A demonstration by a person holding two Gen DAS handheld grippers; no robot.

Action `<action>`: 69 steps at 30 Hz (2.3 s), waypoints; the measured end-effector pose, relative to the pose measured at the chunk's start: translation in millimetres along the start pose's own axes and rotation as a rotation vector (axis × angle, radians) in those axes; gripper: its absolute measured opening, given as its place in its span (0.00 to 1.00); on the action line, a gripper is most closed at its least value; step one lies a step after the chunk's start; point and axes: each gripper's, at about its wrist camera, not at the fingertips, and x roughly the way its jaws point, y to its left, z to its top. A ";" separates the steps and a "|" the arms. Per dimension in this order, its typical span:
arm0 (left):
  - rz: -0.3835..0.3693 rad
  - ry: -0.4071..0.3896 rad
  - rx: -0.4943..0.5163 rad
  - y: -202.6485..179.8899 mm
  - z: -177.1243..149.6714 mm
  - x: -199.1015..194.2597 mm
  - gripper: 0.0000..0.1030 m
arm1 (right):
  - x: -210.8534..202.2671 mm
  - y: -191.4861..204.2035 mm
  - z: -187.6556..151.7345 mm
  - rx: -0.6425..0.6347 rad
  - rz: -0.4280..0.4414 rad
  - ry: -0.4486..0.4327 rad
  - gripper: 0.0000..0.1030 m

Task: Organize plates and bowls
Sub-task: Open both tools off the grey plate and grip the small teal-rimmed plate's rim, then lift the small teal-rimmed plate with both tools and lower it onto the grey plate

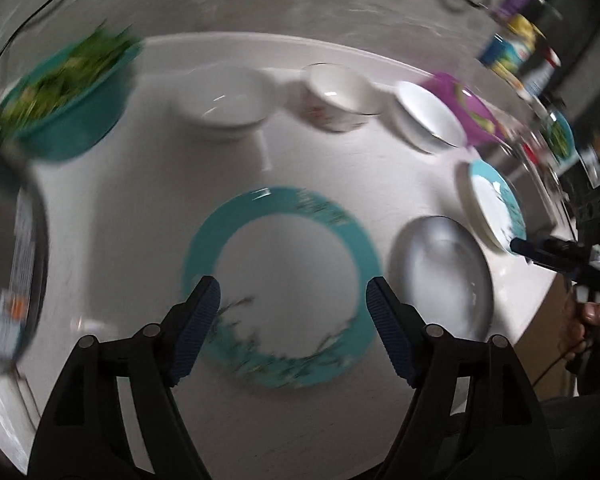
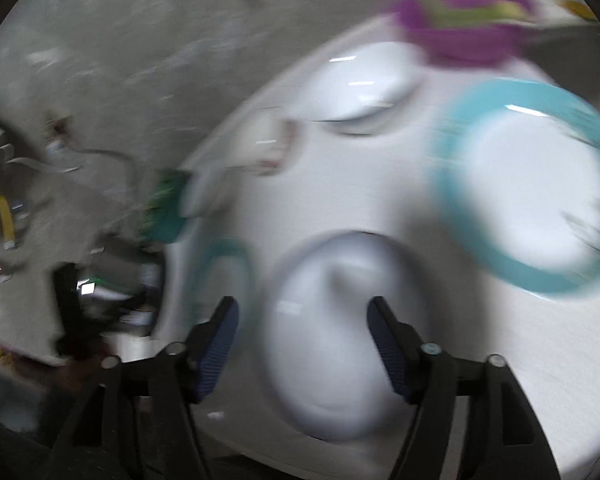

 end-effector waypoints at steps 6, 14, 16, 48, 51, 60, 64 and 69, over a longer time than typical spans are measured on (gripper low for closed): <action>-0.020 0.036 -0.135 40.1 -20.4 20.0 0.72 | 92.9 46.6 19.1 -0.065 0.097 0.128 0.69; -0.036 0.074 -0.209 63.1 -36.7 47.3 0.72 | 150.9 35.2 28.3 -0.059 0.037 0.247 0.61; -0.037 0.077 -0.211 68.1 -43.7 47.0 0.72 | 156.6 32.6 28.5 -0.060 0.031 0.264 0.61; 0.103 0.129 -0.184 80.4 -26.1 67.4 0.20 | 204.6 45.3 23.2 -0.117 -0.073 0.353 0.12; 0.105 0.132 -0.183 79.2 -27.0 66.6 0.20 | 202.6 45.9 22.0 -0.107 -0.081 0.342 0.12; 0.086 0.131 -0.143 65.1 -16.1 59.7 0.20 | 181.3 49.8 27.5 -0.093 -0.079 0.294 0.12; 0.065 0.124 -0.091 43.1 -3.4 50.1 0.20 | 164.5 48.9 30.0 -0.069 -0.089 0.266 0.12; 0.008 0.128 -0.012 5.4 11.1 47.0 0.20 | 123.0 40.3 28.2 -0.010 -0.114 0.206 0.12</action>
